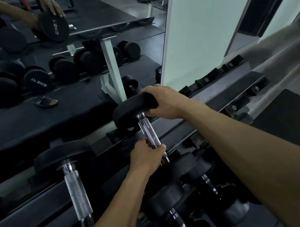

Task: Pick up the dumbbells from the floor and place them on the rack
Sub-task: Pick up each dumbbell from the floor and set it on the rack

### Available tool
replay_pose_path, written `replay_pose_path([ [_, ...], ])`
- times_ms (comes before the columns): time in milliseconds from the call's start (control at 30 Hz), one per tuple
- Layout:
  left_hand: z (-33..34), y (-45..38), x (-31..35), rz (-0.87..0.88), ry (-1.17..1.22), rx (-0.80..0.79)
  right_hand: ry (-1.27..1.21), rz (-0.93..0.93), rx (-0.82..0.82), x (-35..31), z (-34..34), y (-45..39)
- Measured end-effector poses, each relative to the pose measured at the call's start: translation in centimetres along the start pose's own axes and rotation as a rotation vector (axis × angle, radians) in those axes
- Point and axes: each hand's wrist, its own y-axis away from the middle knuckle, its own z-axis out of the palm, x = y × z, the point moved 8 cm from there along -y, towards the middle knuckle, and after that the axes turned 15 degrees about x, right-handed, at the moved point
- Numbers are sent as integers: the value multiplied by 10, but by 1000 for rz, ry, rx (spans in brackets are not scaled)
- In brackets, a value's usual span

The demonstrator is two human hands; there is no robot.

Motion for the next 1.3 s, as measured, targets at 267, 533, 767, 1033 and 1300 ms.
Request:
replay_pose_path([
  [267, -19, 42, 32, 380, -234, 3, 142, 40, -35, 17, -24, 57],
  [533, 4, 153, 44, 625, -323, 12, 235, 111, -41, 63, -73, 204],
  [767, 70, 306, 2, 818, -496, -116, 237, 218, -17, 108, -95, 385],
  [1033, 157, 438, -90, 880, -665, -390, 124, 490, -121, 159, -52, 582],
  [1300, 253, 481, -225, 922, -801, -692, 53, 825, -141, 216, 59, 738],
])
